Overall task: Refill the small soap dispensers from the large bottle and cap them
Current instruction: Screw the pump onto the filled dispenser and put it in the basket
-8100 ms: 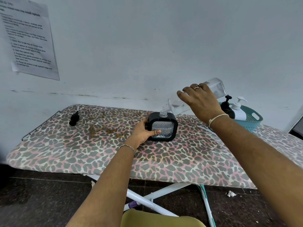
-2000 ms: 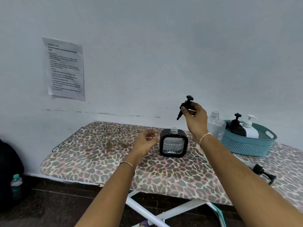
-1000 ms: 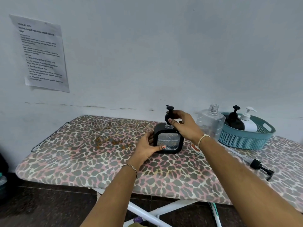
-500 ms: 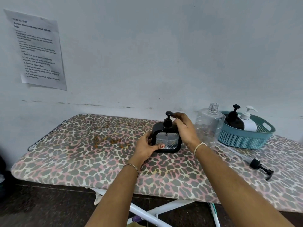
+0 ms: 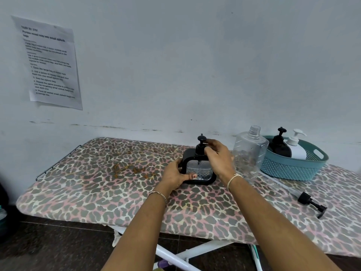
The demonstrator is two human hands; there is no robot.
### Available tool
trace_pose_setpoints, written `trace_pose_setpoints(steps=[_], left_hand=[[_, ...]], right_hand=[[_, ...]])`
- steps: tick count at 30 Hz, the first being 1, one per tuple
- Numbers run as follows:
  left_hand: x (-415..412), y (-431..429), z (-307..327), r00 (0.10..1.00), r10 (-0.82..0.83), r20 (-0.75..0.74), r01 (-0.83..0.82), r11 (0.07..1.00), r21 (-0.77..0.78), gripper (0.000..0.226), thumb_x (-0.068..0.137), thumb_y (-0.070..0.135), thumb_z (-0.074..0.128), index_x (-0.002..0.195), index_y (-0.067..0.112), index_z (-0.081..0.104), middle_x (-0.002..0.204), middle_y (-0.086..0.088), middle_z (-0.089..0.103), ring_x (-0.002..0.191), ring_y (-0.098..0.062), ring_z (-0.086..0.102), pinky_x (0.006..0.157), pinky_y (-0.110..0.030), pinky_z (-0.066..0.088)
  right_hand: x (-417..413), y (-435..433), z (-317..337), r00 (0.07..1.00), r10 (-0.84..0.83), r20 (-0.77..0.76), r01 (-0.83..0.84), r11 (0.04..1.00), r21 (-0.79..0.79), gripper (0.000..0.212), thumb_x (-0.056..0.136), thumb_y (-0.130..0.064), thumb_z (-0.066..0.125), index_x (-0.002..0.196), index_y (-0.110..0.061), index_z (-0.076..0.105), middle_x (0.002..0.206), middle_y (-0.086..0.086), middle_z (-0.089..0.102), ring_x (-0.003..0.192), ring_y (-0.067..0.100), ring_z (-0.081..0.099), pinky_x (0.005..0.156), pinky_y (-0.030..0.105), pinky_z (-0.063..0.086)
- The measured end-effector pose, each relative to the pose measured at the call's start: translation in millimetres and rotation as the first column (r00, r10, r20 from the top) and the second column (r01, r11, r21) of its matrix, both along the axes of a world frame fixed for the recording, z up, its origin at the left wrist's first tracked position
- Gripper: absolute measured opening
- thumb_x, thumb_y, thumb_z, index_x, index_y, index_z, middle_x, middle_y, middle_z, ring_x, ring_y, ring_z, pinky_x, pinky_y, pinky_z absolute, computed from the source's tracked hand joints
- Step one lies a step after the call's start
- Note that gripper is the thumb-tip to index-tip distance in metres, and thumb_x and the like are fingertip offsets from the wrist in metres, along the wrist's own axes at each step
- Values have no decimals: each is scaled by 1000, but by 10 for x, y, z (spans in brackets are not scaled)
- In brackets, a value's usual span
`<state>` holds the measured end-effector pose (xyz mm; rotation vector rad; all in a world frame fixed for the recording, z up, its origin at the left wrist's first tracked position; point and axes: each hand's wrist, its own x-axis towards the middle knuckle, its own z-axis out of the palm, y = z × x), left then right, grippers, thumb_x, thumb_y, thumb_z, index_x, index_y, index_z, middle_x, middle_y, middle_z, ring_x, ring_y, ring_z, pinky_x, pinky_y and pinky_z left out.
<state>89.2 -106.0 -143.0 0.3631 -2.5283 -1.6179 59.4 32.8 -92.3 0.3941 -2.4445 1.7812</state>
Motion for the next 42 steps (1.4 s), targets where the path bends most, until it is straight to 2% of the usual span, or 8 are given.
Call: trace_pose_setpoints(steps=[3,7,11,22,28,31,35,42], left_hand=[[0,-2,14,1000,2,10,-2,1000,2,72,70,13,83,132,6,49,127,-5,59,119,-20,55,100,-33,48],[-20,-24,-17,1000,-9,-2,9,1000,-4,67,69,16,84,128,7,53,122,-5,63,115,-18,58,96,-26,45],[-26,-34,-33,1000,-14,-15,14,1000,-26,69,67,17,85,128,6,54,122,-5,64,114,-19,59,100,-31,46],[2,11,-51,997,30,-66,-41,984,-176,67,70,26,85,127,9,56,121,-4,65,112,-19,60,92,-25,45],[11,3,-38,999,21,-46,-26,992,-125,65,71,23,84,127,9,54,123,-5,64,114,-19,59,98,-30,46],[3,-19,-40,999,-3,-41,0,996,-88,67,70,21,84,128,8,54,123,-3,64,116,-19,58,99,-30,46],[-4,-65,-29,998,-45,-39,41,996,-82,70,69,21,84,130,7,53,124,-4,63,117,-19,57,101,-30,45],[-36,-76,-27,998,-19,-55,6,974,-226,65,67,23,87,123,8,59,115,-3,68,109,-18,62,95,-27,48]], right_hand=[[-60,74,-6,992,-111,-57,114,993,43,21,75,-43,54,92,-44,67,88,-19,70,94,8,65,98,43,48],[-69,106,35,986,164,35,-166,982,88,38,89,-26,64,127,-20,62,111,-5,68,99,7,63,80,11,50],[-224,47,-145,997,51,-58,-39,980,196,56,63,-65,59,113,-39,65,106,-17,71,109,11,63,103,48,41],[15,-148,-43,903,-363,-230,418,865,277,28,79,-47,73,106,-37,71,98,-15,74,100,11,61,98,42,23],[-115,-32,-44,994,-113,1,113,990,79,38,60,-58,80,90,-36,71,97,-14,74,100,11,65,105,50,34],[-128,81,34,988,130,82,-122,988,-95,31,79,-19,80,107,-13,69,109,6,72,104,18,66,102,41,48],[-168,131,98,969,239,59,-238,971,-16,30,85,-17,74,114,-12,69,110,0,72,106,15,66,102,42,48],[-343,142,23,983,46,-179,21,934,356,30,73,-53,75,95,-33,73,94,-15,74,102,9,62,97,42,25]])
